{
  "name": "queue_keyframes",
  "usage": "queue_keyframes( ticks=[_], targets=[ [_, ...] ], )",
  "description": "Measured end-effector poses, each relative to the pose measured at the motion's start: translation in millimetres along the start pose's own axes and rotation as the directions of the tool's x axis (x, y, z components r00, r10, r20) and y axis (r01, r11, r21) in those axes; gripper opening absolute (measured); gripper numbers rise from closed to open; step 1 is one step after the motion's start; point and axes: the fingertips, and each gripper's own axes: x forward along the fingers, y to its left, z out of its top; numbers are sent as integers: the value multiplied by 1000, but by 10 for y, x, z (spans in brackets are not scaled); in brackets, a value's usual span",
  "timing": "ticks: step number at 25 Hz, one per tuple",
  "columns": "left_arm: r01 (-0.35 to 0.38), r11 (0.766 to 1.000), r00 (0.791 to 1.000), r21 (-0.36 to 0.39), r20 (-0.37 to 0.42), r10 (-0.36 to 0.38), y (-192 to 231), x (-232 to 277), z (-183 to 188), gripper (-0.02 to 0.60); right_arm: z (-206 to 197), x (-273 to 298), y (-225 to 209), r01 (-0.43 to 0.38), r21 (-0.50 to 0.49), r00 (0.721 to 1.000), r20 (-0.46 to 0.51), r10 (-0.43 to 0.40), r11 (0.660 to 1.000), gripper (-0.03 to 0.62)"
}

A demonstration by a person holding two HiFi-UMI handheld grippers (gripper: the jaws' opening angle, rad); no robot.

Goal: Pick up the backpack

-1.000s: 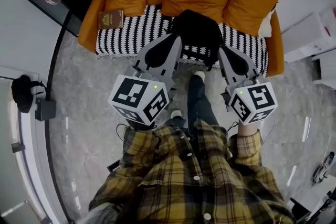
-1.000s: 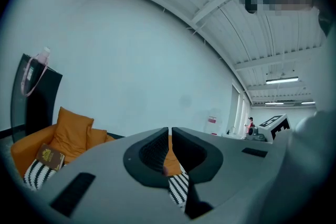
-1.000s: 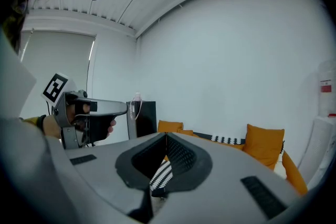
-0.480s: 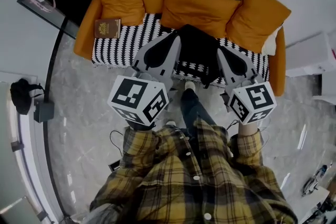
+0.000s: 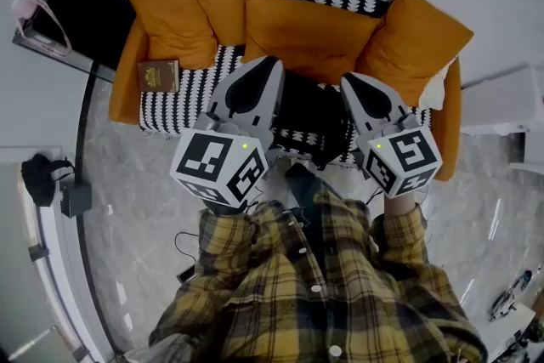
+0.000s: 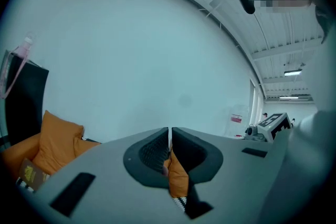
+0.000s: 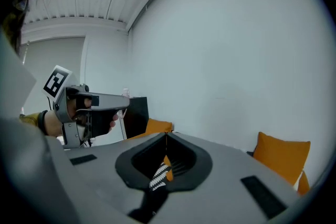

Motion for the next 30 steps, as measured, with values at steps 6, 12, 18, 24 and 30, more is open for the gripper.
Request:
queue_keyframes(
  ticks=[6,12,18,24,30],
  targets=[
    [-14,1000,1000,21,-24,14,62,519,-4,37,21,236,-438,-18,11,1000,-7,18,1000,17],
    [-11,1000,997,19,-74,12,177,767,-84,37,-38,377,-639,3,18,999,-32,-2,1000,17],
    [43,999,993,10,-111,-41,264,947,-111,37,-131,503,-628,40,54,998,-58,-37,998,17],
    [90,996,987,4,-136,-89,267,1092,-150,37,-171,590,-612,52,60,997,-68,-48,997,17],
    [107,994,979,-10,-175,-107,300,1146,-334,37,-324,641,-617,64,65,994,-97,-57,996,17]
  ],
)
